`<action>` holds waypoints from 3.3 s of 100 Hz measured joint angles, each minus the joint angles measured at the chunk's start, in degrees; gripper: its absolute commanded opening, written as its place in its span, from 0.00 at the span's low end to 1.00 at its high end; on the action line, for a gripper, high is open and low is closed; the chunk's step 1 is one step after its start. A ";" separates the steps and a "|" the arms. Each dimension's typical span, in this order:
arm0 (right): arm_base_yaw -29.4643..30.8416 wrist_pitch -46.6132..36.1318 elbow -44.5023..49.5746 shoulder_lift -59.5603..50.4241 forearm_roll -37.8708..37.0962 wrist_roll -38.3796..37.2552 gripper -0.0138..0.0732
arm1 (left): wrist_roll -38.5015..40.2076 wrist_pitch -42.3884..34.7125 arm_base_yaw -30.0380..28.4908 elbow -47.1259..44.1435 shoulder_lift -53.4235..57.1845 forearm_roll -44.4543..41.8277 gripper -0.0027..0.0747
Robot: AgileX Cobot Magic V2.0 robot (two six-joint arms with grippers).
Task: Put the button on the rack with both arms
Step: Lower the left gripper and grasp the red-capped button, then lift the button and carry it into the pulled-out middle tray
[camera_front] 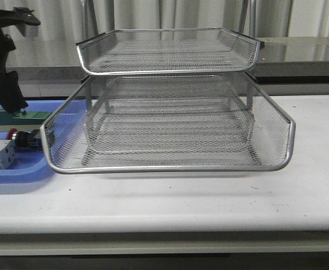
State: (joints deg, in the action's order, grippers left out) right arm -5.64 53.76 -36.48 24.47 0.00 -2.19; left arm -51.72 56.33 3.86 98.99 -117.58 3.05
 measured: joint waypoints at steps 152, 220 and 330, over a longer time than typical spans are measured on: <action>0.00 0.09 0.00 0.00 0.00 0.00 0.08 | -8.31 -3.50 2.96 1.71 -9.10 1.58 0.76; 0.00 0.09 0.00 0.00 0.00 0.00 0.08 | -8.31 -2.61 2.96 1.94 -11.22 3.06 0.76; 0.00 0.22 0.00 0.00 0.00 0.00 0.08 | -3.20 2.53 -0.70 2.55 -1.64 3.71 0.01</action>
State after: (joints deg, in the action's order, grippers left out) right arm -5.64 53.98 -36.48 24.47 0.00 -2.19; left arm -54.91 58.85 3.16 101.54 -119.21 6.76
